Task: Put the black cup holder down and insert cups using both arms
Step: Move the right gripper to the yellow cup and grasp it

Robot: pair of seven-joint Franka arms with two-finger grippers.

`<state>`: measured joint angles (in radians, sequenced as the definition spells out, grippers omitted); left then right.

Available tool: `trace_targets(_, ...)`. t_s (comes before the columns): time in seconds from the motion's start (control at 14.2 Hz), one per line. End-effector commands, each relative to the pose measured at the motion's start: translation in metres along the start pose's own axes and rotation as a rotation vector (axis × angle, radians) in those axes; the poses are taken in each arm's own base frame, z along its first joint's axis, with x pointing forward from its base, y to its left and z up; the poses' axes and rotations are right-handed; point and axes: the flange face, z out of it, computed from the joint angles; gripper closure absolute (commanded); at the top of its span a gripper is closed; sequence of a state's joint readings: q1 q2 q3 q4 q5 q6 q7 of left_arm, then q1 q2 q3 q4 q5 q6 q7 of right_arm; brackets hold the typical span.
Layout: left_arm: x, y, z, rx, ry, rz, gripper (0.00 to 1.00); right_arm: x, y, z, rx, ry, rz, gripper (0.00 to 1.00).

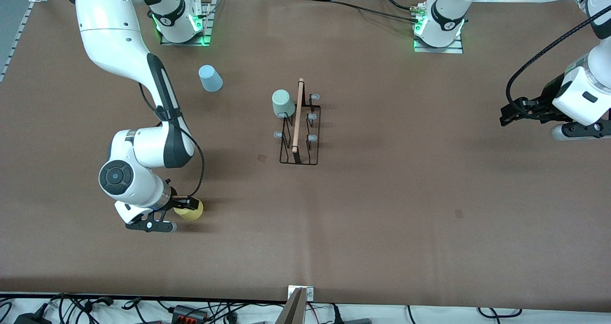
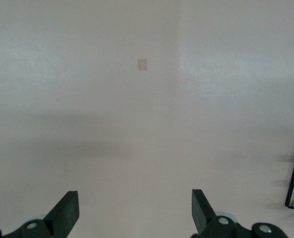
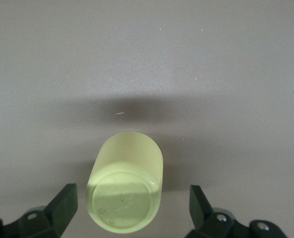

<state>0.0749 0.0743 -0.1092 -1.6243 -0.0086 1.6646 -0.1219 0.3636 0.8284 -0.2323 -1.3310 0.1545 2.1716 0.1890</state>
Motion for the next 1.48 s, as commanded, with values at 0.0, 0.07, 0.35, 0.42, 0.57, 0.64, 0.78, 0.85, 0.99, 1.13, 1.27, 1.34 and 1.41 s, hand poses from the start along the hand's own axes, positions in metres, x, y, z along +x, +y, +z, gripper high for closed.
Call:
trace_targets(0.0,-0.005,-0.002,-0.005,-0.024,-0.002,0.014,0.0,0.008,0.001,-0.001,0.057,0.007,0.014,0.0)
trace_targets(0.07,-0.006,-0.001,-0.005,-0.025,-0.005,0.013,0.0,0.008,0.001,0.0,0.065,0.005,0.019,0.0)
trace_targets(0.35,-0.006,-0.001,-0.005,-0.025,-0.005,0.013,0.0,0.008,0.0,0.008,0.062,0.014,0.016,0.0)
trace_targets(0.42,-0.006,-0.001,-0.005,-0.025,-0.005,0.013,0.0,0.008,-0.001,0.01,0.061,0.013,0.016,0.0)
trace_targets(0.57,-0.006,-0.001,-0.005,-0.025,-0.005,0.013,0.0,0.007,-0.004,0.013,0.061,0.017,0.011,0.01)
trace_targets(0.64,-0.006,-0.001,-0.005,-0.025,-0.005,0.013,0.0,0.008,-0.002,0.013,0.06,0.021,0.009,0.04)
trace_targets(0.78,-0.006,-0.001,-0.005,-0.025,-0.005,0.013,0.0,0.008,-0.001,0.013,0.06,0.022,-0.02,0.27)
trace_targets(0.85,-0.006,-0.001,-0.005,-0.025,-0.005,0.013,0.0,0.009,0.001,0.013,0.061,0.022,-0.021,0.4)
trace_targets(0.99,-0.006,-0.001,-0.005,-0.025,-0.005,0.013,0.0,0.008,0.0,0.008,0.062,0.017,-0.044,0.75)
trace_targets(1.13,-0.006,-0.001,-0.005,-0.025,-0.007,0.013,0.0,0.004,-0.004,-0.003,0.058,-0.017,-0.078,0.83)
trace_targets(1.27,-0.006,-0.002,-0.005,-0.025,-0.007,0.012,0.0,-0.011,-0.018,-0.04,0.056,-0.102,-0.105,0.83)
trace_targets(1.34,-0.006,-0.002,-0.005,-0.025,-0.007,0.012,0.0,-0.016,-0.034,-0.071,0.07,-0.105,-0.117,0.83)
trace_targets(1.41,-0.006,-0.002,-0.005,-0.025,-0.007,0.012,0.0,-0.025,-0.052,-0.097,0.082,-0.11,-0.128,0.83)
